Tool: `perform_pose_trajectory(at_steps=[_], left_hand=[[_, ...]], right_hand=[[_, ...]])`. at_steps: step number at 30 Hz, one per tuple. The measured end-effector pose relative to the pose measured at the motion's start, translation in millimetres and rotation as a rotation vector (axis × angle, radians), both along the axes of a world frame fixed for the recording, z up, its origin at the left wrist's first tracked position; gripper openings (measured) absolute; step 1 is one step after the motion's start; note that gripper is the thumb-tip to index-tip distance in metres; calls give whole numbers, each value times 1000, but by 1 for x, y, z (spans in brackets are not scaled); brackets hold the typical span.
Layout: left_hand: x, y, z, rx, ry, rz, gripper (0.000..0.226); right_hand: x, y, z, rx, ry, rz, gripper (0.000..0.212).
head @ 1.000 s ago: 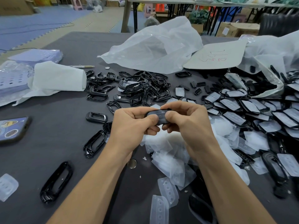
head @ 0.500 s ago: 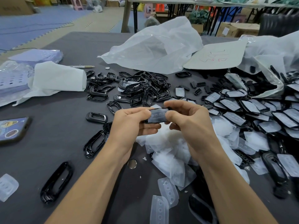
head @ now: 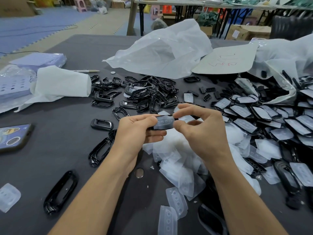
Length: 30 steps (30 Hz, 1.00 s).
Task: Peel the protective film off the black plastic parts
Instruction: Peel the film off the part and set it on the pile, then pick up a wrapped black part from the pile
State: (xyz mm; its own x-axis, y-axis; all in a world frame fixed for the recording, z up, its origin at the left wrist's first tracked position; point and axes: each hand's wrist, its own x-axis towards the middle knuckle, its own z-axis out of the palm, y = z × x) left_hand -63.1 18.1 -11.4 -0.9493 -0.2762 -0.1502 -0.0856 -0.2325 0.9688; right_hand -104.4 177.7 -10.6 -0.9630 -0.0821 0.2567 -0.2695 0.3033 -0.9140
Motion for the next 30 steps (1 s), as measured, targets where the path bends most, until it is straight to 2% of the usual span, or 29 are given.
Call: perform_pose_trajectory(at_steps=[3, 8, 11, 13, 16, 18, 19, 20, 22, 23, 24, 27, 30], left_hand=[[0, 0, -1, 20, 4, 32, 31], [0, 2, -4, -3, 21, 5, 26], [0, 4, -4, 21, 12, -4, 24], [-1, 4, -3, 66, 6, 15, 26], [-3, 1, 0, 179, -10, 96, 20], [-4, -2, 1, 200, -11, 151, 18], [-4, -3, 1, 192, -4, 180, 18], [-4, -4, 1, 177, 8, 214, 18], [-5, -5, 1, 146, 39, 300, 18], [-5, -5, 1, 136, 54, 341, 17], [-6, -6, 1, 130, 71, 376, 17], [-8, -8, 0, 117, 90, 425, 16], [-8, -9, -1, 111, 88, 408, 17]], right_hand=[[2, -2, -2, 87, 19, -115, 11], [9, -16, -5, 195, 50, -143, 19], [9, -18, -5, 172, 25, -160, 17], [8, -17, -2, -2, -2, -141, 16], [7, -11, 6, -390, -93, -67, 16], [5, 0, 12, -513, -155, 13, 18], [2, 8, 16, -482, -189, 77, 15], [0, 15, 20, -366, -222, 160, 13], [-2, 21, 24, 98, -270, 342, 16], [-2, 20, 23, 308, -273, 368, 15], [-1, 17, 20, 420, -249, 334, 12], [2, 5, 9, 402, -124, 48, 10], [6, -5, 2, 582, -93, 85, 26]])
